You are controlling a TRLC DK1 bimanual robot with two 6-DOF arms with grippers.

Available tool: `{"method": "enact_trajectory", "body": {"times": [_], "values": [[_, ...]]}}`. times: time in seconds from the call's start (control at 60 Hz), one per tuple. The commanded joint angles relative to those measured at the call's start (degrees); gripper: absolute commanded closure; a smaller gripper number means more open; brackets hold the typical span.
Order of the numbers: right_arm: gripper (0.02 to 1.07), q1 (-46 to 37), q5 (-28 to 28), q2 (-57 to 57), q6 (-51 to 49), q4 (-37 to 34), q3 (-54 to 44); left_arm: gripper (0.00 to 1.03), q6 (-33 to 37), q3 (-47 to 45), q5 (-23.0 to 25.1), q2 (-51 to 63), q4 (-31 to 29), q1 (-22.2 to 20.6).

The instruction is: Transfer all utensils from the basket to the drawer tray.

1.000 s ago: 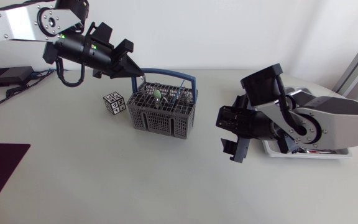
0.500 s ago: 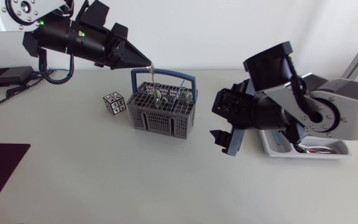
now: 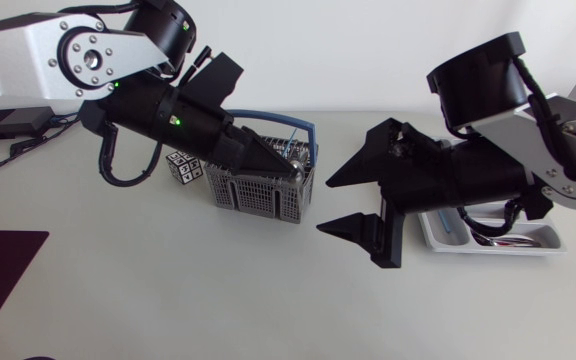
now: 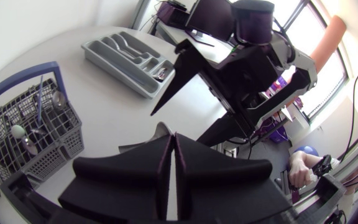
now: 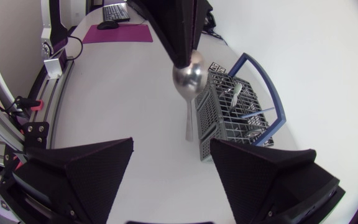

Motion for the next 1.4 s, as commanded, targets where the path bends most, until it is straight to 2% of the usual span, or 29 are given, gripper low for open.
{"method": "enact_trajectory", "body": {"times": [0.0,0.067,0.183,0.333,0.433,0.65,0.75,0.783,0.833,0.883,0.967,0.983,1.0,1.1,1.267,1.383], "values": [[0.31,-0.1,-1.9,-0.9,1.5,-0.5,-1.7,1.0,3.4,-1.4,2.3,-1.7,-1.3,-2.2],[0.37,-0.1,-2.8,-1.2,1.4,0.4,-2.7,1.0,4.4,-1.0,4.1,-1.8,-2.6,-3.4],[0.51,-0.1,-4.1,-1.8,1.2,2.8,-4.4,1.0,5.0,-0.7,4.2,-1.7,-3.9,-5.8],[0.72,-0.2,-5.5,-2.9,0.5,3.4,-5.7,1.0,5.2,-0.1,4.3,-1.7,-4.7,-6.8],[0.92,-0.3,-5.9,-3.2,0.5,3.4,-5.8,1.0,5.1,0.5,4.3,-1.5,-5.3,-6.9],[1.01,-1.0,-6.9,-3.4,0.2,2.6,-6.7,1.0,5.1,1.0,4.3,-1.2,-5.4,-6.9],[1.02,-1.0,-6.9,-3.3,0.3,1.7,-6.7,0.99,5.1,1.2,4.3,-1.2,-5.3,-6.7],[1.02,-1.0,-6.9,-3.4,0.3,1.3,-6.7,0.95,5.1,1.3,4.3,-1.2,-5.3,-6.6],[1.02,-1.0,-6.7,-3.5,0.3,1.1,-6.9,0.75,5.1,1.4,4.3,-1.3,-5.1,-6.5],[1.02,-1.0,-6.6,-3.5,0.3,0.9,-7.1,0.62,5.1,1.8,4.3,-1.3,-4.9,-6.4],[1.02,-1.1,-6.5,-3.2,0.2,0.7,-7.4,0.29,4.5,2.8,4.3,-1.5,-4.5,-5.8],[1.02,-1.1,-6.5,-3.1,0.2,0.7,-7.5,0.27,4.4,2.9,4.3,-1.5,-4.5,-5.7],[1.02,-1.2,-6.4,-3.1,0.1,0.6,-7.7,0.21,3.9,3.4,4.3,-1.7,-4.3,-5.1],[1.02,-1.8,-5.6,-3.0,-0.8,0.5,-8.9,0.12,0.0,3.7,3.6,-2.4,0.3,-3.0],[1.02,-8.3,-4.4,-2.2,-4.9,-1.0,-11.0,0.11,-4.3,5.2,-0.7,-2.1,4.9,1.3],[1.02,-16.8,-1.1,-1.5,-10.5,-1.7,-12.1,0.11,-4.9,5.8,-8.2,0.0,5.7,3.7]]}}
